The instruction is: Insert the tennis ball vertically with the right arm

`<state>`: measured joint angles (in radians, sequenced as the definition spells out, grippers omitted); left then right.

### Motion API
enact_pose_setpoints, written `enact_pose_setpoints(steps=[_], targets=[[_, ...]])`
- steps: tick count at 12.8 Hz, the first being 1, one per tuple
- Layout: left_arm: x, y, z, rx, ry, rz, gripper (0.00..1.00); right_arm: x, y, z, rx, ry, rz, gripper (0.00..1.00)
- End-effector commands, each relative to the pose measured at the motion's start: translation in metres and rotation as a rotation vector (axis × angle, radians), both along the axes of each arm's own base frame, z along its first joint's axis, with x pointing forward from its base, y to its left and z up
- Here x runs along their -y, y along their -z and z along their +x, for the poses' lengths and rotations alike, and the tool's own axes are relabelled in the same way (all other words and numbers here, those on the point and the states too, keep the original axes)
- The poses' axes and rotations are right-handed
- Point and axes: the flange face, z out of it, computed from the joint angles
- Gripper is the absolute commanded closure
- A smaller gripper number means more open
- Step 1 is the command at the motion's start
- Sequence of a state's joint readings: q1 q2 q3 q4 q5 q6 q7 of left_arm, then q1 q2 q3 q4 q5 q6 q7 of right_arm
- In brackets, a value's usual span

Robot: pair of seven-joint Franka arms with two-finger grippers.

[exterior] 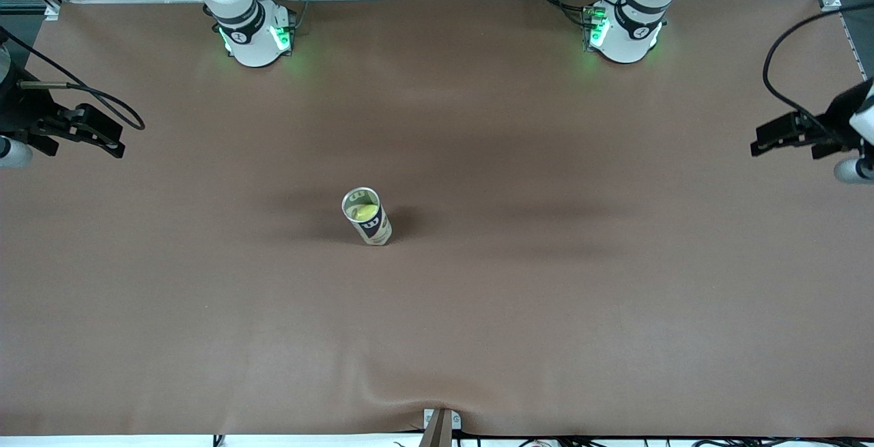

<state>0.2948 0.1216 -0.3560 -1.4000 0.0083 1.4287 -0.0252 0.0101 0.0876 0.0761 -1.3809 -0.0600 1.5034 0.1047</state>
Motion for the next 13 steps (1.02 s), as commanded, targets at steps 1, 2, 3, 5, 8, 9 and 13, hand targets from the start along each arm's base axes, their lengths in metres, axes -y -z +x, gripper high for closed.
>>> enact_pose_setpoints(steps=[1, 2, 3, 5, 8, 9, 13], targets=[[0.024, -0.022, -0.019, -0.026, -0.026, 0.052, 0.0, 0.001, -0.008, -0.005, 0.014, 0.0, -0.001, 0.0], [0.025, -0.029, -0.022, -0.031, -0.029, 0.064, 0.0, 0.001, -0.008, -0.005, 0.013, 0.0, -0.001, 0.0], [0.02, -0.03, -0.024, -0.041, -0.043, 0.067, 0.0, 0.001, -0.006, -0.006, 0.008, 0.0, -0.002, 0.0], [0.019, -0.036, -0.027, -0.036, -0.046, 0.074, 0.0, 0.002, -0.004, -0.009, 0.017, 0.0, -0.002, 0.0], [0.019, -0.037, -0.028, -0.036, -0.046, 0.076, 0.0, 0.001, -0.002, -0.01, 0.017, -0.002, -0.003, 0.0], [0.022, -0.035, -0.027, -0.039, -0.041, 0.076, 0.0, 0.001, -0.002, -0.01, 0.017, -0.002, -0.003, 0.0], [0.022, -0.033, -0.025, -0.04, -0.037, 0.077, 0.0, 0.001, -0.003, -0.01, 0.02, -0.002, -0.003, 0.0]])
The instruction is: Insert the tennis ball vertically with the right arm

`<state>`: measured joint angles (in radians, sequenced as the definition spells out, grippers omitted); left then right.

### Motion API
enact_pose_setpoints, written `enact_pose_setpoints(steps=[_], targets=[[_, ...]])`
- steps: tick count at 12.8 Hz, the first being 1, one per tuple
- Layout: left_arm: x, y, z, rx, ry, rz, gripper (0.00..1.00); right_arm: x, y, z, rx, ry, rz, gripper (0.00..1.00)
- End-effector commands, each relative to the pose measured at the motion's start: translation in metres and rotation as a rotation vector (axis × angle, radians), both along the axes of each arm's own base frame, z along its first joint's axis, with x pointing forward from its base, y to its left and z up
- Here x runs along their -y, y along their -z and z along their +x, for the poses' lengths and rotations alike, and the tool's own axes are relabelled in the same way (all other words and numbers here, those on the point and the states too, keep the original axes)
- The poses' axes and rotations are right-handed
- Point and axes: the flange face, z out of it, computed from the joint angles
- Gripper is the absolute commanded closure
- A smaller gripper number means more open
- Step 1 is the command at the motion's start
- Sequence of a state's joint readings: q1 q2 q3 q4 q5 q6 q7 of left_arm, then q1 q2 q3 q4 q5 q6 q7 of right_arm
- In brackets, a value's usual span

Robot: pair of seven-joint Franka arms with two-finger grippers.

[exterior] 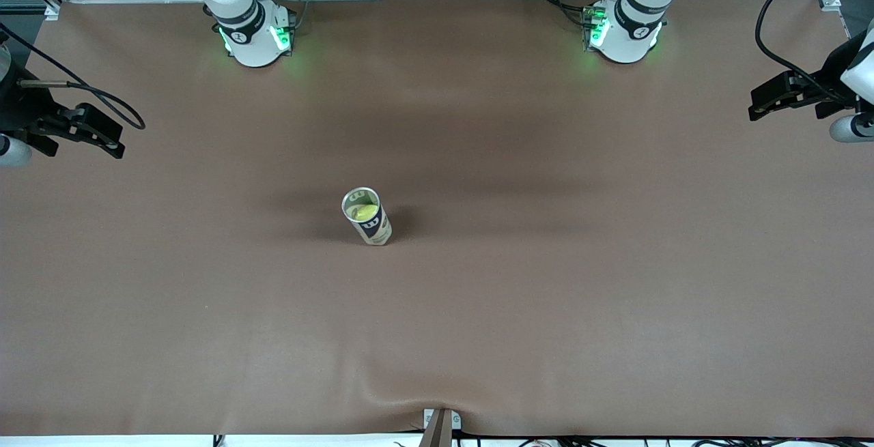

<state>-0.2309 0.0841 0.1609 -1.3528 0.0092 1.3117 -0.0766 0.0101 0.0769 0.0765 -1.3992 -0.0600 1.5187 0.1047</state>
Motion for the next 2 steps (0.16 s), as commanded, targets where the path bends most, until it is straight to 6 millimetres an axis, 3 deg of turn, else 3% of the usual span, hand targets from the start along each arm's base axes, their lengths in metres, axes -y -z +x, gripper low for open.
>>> enact_pose_setpoints(steps=[1, 2], targets=[[-0.0006, -0.0027, -0.0002, -0.006, 0.002, 0.014, 0.0, 0.0014, -0.0039, -0.0087, 0.011, 0.0, -0.003, 0.0], [-0.0005, -0.002, 0.0004, -0.006, 0.008, 0.013, 0.0, 0.0013, -0.0049, -0.009, 0.014, 0.0, -0.003, 0.0]])
